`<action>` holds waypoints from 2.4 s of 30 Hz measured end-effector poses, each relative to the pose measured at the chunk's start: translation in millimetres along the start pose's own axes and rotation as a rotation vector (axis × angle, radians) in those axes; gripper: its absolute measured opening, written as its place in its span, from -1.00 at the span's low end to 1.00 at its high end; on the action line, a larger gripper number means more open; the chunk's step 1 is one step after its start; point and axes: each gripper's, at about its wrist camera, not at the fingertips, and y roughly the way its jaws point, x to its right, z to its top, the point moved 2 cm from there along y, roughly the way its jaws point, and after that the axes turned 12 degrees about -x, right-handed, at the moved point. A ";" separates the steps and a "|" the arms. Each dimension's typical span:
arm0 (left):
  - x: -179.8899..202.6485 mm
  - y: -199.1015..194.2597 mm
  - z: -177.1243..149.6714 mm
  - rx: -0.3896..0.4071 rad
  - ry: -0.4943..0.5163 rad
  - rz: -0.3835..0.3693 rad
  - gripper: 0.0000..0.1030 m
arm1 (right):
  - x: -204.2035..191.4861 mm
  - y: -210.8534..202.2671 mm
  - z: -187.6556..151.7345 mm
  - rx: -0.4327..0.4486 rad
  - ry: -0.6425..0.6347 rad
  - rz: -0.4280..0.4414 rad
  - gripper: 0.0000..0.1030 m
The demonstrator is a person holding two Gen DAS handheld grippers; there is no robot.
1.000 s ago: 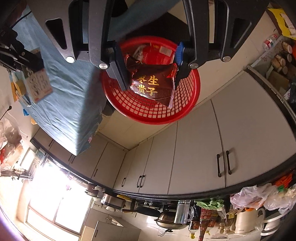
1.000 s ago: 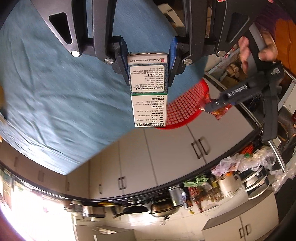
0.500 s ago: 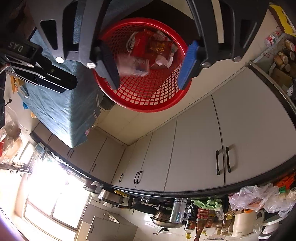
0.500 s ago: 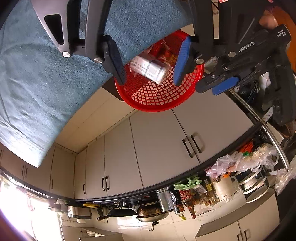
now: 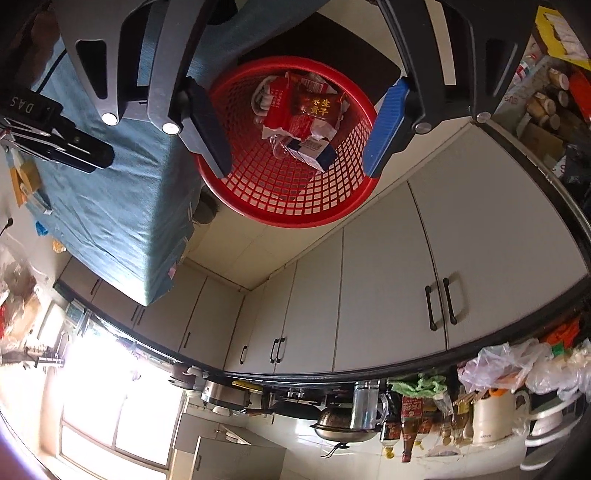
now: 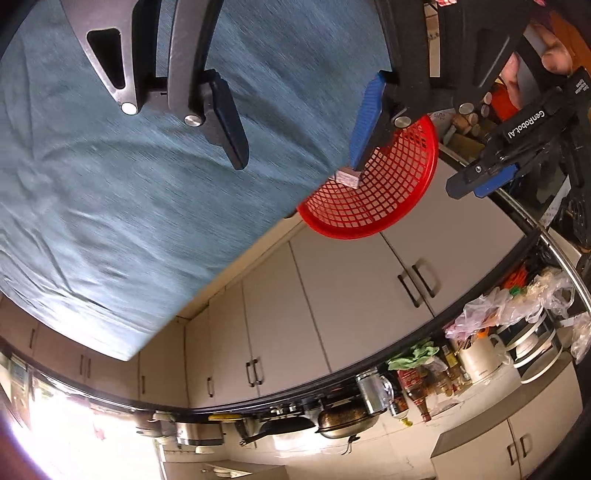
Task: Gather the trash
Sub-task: 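Return both tools to the yellow tub and orange box on the table, then grasp the orange box with the right tool while the left tool grasps the yellow tub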
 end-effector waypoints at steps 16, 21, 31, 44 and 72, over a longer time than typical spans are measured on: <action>70.3 -29.7 -23.3 0.025 0.157 0.102 0.44 | 64.4 -62.9 -58.5 0.074 0.144 -0.043 0.27; 94.8 -35.6 -31.0 0.013 0.203 0.093 0.44 | 86.9 -84.0 -77.1 0.105 0.186 -0.067 0.29; 153.2 -39.7 -46.2 -0.031 0.303 -0.005 0.49 | 177.9 -145.6 -149.4 0.167 0.399 -0.168 0.34; 227.2 -31.3 -71.8 -0.133 0.471 -0.171 0.49 | 286.2 -209.0 -188.8 0.196 0.566 -0.352 0.35; 377.3 0.2 -31.2 -0.224 0.578 -0.349 0.51 | 466.0 -147.5 -43.2 0.035 0.557 -0.336 -0.51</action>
